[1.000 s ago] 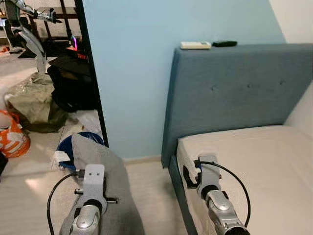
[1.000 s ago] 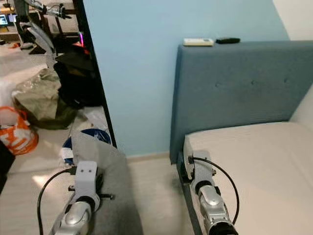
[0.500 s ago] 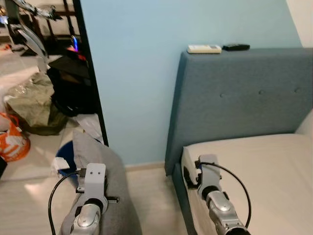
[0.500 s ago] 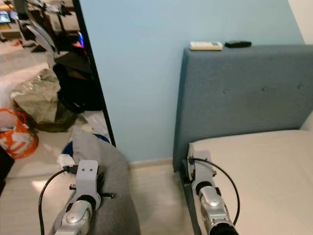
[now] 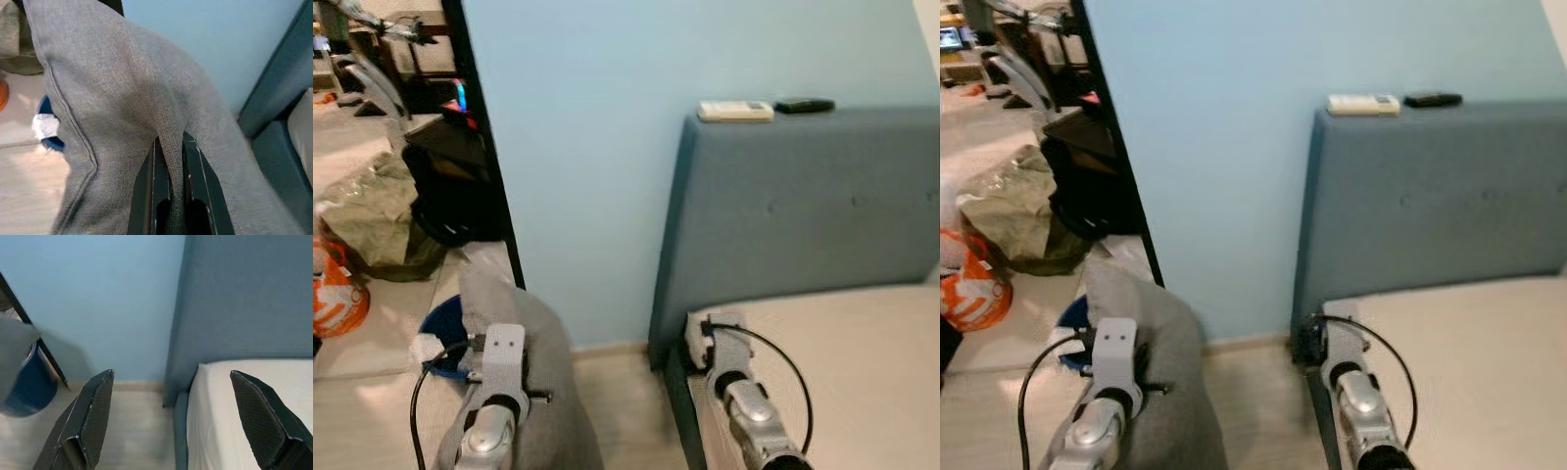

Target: Clean up the room

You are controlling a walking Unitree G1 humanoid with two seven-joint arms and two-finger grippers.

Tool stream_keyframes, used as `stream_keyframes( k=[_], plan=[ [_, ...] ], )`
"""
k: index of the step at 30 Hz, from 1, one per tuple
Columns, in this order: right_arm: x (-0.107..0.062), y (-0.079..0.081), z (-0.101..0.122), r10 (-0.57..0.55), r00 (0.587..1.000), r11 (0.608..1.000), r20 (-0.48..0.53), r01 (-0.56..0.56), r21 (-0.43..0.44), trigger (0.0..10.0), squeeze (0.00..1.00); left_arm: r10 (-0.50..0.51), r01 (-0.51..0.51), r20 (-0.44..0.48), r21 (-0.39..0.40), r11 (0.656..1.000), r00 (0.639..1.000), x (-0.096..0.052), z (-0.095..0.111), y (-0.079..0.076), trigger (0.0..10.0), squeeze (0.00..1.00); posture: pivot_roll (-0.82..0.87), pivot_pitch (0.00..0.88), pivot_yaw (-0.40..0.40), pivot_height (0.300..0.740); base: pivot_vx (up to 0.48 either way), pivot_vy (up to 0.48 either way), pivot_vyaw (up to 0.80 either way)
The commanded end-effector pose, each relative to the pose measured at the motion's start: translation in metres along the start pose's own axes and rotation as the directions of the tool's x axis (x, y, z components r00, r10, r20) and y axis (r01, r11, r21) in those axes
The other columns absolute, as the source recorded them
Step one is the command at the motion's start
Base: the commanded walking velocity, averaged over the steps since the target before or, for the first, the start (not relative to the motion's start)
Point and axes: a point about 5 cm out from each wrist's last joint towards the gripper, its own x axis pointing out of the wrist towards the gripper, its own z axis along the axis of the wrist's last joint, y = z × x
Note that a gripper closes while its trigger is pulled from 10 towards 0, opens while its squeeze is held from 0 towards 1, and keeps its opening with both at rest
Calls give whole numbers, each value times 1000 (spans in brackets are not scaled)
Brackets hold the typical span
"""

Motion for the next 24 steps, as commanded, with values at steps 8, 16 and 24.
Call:
stream_keyframes(
  k=[8, 16, 24],
  plan=[
    [-4, 3, -9, -12, 1000, 1000, -27, 12, 28, 10000, 0, 2, -2, 50, 7, 1000, 999, 2, 9, 3, 10000, 0, 46, 83, -27, 740, 346, 0, 0],
    [-4, 2, -9, -14, 999, 1000, -29, 15, 28, 10000, 0, 4, -4, 49, 5, 1000, 999, 1, 9, 3, 10000, 0, 46, 87, -28, 740, 347, 0, 0],
    [-5, 2, -10, -19, 999, 999, -31, 20, 28, 10000, 0, 2, -2, 49, 5, 1000, 999, 1, 9, 3, 10000, 0, 43, 90, -24, 740, 339, 0, 0]
  ],
)
